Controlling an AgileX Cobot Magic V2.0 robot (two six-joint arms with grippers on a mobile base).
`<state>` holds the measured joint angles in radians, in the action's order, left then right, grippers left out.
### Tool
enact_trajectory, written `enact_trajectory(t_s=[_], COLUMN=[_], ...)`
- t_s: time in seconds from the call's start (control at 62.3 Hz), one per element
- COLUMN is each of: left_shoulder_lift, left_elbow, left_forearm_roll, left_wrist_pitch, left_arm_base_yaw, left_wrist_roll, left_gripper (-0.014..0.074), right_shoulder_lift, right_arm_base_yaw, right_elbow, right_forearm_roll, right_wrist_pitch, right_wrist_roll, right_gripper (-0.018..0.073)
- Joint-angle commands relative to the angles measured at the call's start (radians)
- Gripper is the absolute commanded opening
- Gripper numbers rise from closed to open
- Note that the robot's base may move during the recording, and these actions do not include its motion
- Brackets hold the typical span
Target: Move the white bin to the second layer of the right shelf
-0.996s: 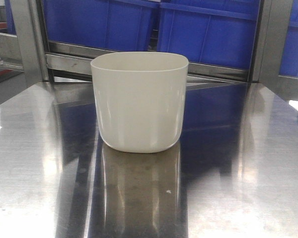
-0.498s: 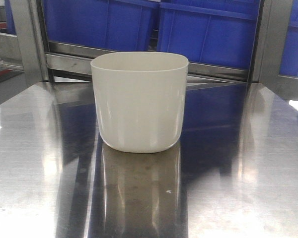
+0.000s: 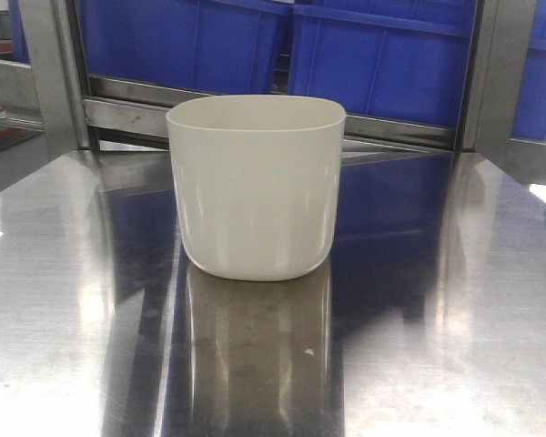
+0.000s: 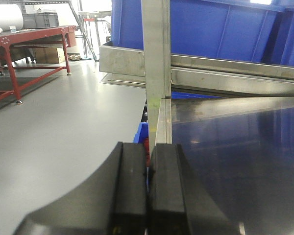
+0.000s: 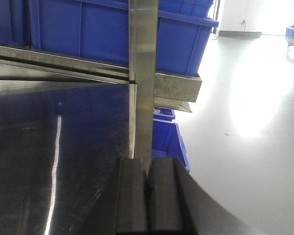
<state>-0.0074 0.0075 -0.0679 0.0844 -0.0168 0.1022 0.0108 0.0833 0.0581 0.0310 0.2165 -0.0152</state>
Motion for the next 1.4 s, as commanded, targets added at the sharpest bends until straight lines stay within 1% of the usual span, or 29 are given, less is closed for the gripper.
enact_trajectory(t_s=[0.0, 0.209, 0.321, 0.578, 0.755, 0.835, 1.012, 1.06, 1.172, 1.269, 1.381], left_shoulder_lift=[-0.013, -0.013, -0.013, -0.013, -0.013, -0.013, -0.013, -0.013, -0.013, -0.013, -0.013], left_elbow=[0.037, 0.037, 0.037, 0.037, 0.037, 0.037, 0.037, 0.037, 0.037, 0.037, 0.037], left_forearm_roll=[-0.006, -0.006, -0.006, -0.006, -0.006, -0.006, -0.006, -0.006, -0.006, -0.006, -0.006], left_wrist_pitch=[-0.084, -0.084, -0.084, -0.084, -0.084, -0.084, -0.084, -0.084, -0.084, -0.084, -0.084], left_arm_base_yaw=[-0.004, -0.004, -0.004, -0.004, -0.004, -0.004, -0.004, -0.004, -0.004, -0.004, -0.004], left_wrist_roll=[-0.003, -0.003, -0.003, -0.003, -0.003, -0.003, -0.003, -0.003, -0.003, -0.003, -0.003], left_gripper=[0.0085, 0.0085, 0.0085, 0.0085, 0.0085, 0.0085, 0.0085, 0.0085, 0.0085, 0.0085, 0.0085], right_shoulder_lift=[0.02, 0.004, -0.041, -0.191, -0.303, -0.346, -0.426, -0.449, -0.515, -0.599, -0.705], right_arm_base_yaw=[-0.001, -0.001, -0.001, -0.001, -0.001, -0.001, -0.002, -0.006, -0.048, -0.115, -0.184], right_elbow=[0.079, 0.178, 0.233, 0.358, 0.411, 0.42, 0.429, 0.429, 0.451, 0.517, 0.592], right_forearm_roll=[-0.014, -0.014, -0.014, -0.014, -0.009, 0.02, 0.143, 0.158, 0.16, 0.146, 0.143], right_wrist_pitch=[-0.014, 0.115, 0.18, 0.193, 0.199, 0.199, 0.202, 0.207, 0.241, 0.3, 0.308], right_wrist_roll=[-0.002, -0.004, -0.027, -0.031, -0.031, -0.031, -0.031, -0.032, -0.064, -0.087, -0.087], right_gripper=[0.0056, 0.0056, 0.0056, 0.0056, 0.0056, 0.0056, 0.0056, 0.0056, 0.0056, 0.0056, 0.0056])
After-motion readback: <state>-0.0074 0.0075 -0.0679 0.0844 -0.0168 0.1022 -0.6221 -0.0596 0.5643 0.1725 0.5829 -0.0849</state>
